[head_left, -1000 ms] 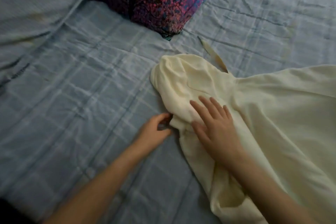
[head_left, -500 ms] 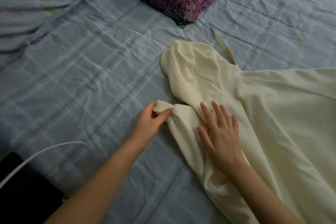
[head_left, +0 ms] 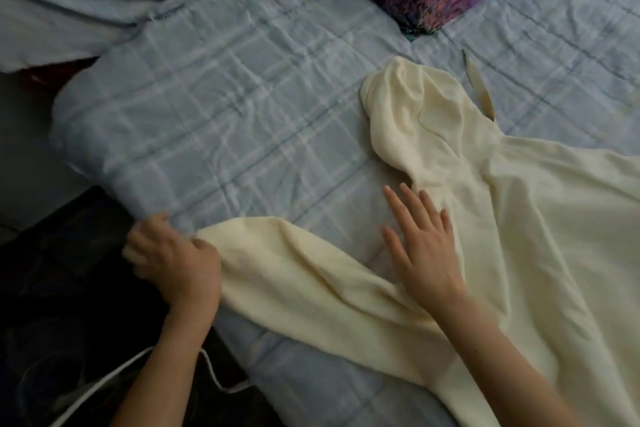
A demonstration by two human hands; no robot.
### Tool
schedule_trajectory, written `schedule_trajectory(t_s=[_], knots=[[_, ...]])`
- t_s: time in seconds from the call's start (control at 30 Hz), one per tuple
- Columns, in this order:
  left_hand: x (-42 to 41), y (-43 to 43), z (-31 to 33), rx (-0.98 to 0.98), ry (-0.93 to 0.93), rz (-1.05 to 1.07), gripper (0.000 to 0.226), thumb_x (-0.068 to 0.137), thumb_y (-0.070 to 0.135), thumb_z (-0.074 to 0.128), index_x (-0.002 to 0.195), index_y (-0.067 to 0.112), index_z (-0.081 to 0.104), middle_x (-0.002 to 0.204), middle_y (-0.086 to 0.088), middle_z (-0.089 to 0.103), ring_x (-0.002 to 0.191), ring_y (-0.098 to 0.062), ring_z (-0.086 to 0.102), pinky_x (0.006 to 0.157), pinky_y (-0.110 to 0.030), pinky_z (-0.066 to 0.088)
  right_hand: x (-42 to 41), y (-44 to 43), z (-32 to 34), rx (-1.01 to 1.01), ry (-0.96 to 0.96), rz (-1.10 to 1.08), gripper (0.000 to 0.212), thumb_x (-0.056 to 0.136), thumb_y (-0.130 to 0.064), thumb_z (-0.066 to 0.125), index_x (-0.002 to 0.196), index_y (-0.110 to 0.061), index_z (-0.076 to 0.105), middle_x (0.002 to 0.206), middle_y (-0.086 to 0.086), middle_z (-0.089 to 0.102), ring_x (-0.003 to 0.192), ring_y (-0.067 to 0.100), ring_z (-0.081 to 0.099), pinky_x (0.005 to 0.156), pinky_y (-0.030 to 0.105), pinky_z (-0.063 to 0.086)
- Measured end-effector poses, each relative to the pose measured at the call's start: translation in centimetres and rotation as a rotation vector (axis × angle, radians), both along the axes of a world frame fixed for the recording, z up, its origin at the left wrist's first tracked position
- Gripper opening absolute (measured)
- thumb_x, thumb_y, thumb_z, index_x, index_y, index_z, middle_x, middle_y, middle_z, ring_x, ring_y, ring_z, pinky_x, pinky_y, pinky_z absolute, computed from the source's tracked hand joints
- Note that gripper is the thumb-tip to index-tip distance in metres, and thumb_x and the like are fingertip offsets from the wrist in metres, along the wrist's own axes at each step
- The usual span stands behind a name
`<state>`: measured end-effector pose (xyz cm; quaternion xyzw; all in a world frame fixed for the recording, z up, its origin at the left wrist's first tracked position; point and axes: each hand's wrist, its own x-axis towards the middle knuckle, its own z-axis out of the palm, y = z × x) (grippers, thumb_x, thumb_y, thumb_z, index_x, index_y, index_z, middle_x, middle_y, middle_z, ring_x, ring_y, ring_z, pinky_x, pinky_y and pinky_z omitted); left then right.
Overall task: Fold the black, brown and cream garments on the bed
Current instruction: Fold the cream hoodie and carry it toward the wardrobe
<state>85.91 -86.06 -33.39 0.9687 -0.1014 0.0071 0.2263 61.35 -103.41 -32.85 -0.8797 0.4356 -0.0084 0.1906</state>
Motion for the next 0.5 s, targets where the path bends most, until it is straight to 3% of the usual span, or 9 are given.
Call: schedule_trajectory(t_s=[0.07, 0.13, 0.2, 0.3, 0.43, 0.5], knots=[[-1.8, -2.0, 0.8, -0.026, -0.162, -0.442, 0.049, 0.069, -0.003, 0.056, 0.118, 0.002, 0.056, 0.123, -0.024, 0.056, 0.111, -0.042, 0.047, 0.097, -0.047, 0.033, -0.4, 1.2, -0.1, -0.059, -0.042, -0.025, 0.057, 0.099, -0.052, 0.023, 0.155, -0.039, 0.021, 0.163, -0.004, 0.022, 0.151, 0.024, 0.016, 0.12, 0.051, 0.015], [-4.4, -5.0, 1.1, -0.058, -0.029, -0.923, 0.04, 0.077, 0.01, 0.058, 0.116, 0.008, 0.064, 0.116, -0.013, 0.064, 0.109, -0.035, 0.053, 0.097, -0.041, 0.036, -1.1, 2.8, -0.5, -0.087, -0.087, -0.096, 0.058, 0.099, -0.047, 0.026, 0.155, -0.032, 0.027, 0.162, 0.0, 0.027, 0.15, 0.026, 0.02, 0.118, 0.053, 0.018], [-7.7, -7.4, 1.1, 0.031, 0.164, -1.21, 0.035, 0.087, 0.031, 0.061, 0.119, 0.016, 0.065, 0.119, -0.003, 0.064, 0.114, -0.027, 0.052, 0.1, -0.036, 0.037, -2.5, 4.3, -0.9, -0.089, -0.105, -0.216, 0.06, 0.097, -0.043, 0.028, 0.154, -0.026, 0.031, 0.161, 0.005, 0.029, 0.15, 0.028, 0.022, 0.117, 0.056, 0.019], [-12.1, -10.5, 0.2, 0.144, 0.227, -1.41, 0.039, 0.094, 0.044, 0.053, 0.125, 0.022, 0.059, 0.123, -0.002, 0.06, 0.117, -0.024, 0.049, 0.1, -0.036, 0.037, -5.5, 5.9, -1.4, -0.123, -0.118, -0.414, 0.061, 0.097, -0.041, 0.028, 0.153, -0.019, 0.034, 0.16, 0.01, 0.031, 0.148, 0.031, 0.026, 0.115, 0.057, 0.023], [-16.3, -15.1, 1.3, 0.021, 0.069, -1.551, 0.028, 0.097, 0.03, 0.046, 0.114, 0.013, 0.059, 0.111, -0.009, 0.061, 0.107, -0.029, 0.051, 0.091, -0.041, 0.041, -10.4, 5.7, -1.5, -0.154, -0.095, -0.561, 0.061, 0.097, -0.038, 0.027, 0.152, -0.015, 0.036, 0.157, 0.012, 0.034, 0.146, 0.032, 0.029, 0.112, 0.059, 0.028], [-18.3, -17.5, 1.8, 0.009, -0.065, -1.613, 0.029, 0.095, 0.026, 0.046, 0.117, 0.012, 0.059, 0.116, -0.009, 0.06, 0.108, -0.028, 0.052, 0.091, -0.04, 0.04, -12.8, 4.6, -1.2, -0.166, -0.056, -0.602, 0.061, 0.097, -0.039, 0.025, 0.154, -0.017, 0.033, 0.159, 0.01, 0.031, 0.149, 0.03, 0.024, 0.116, 0.059, 0.023]])
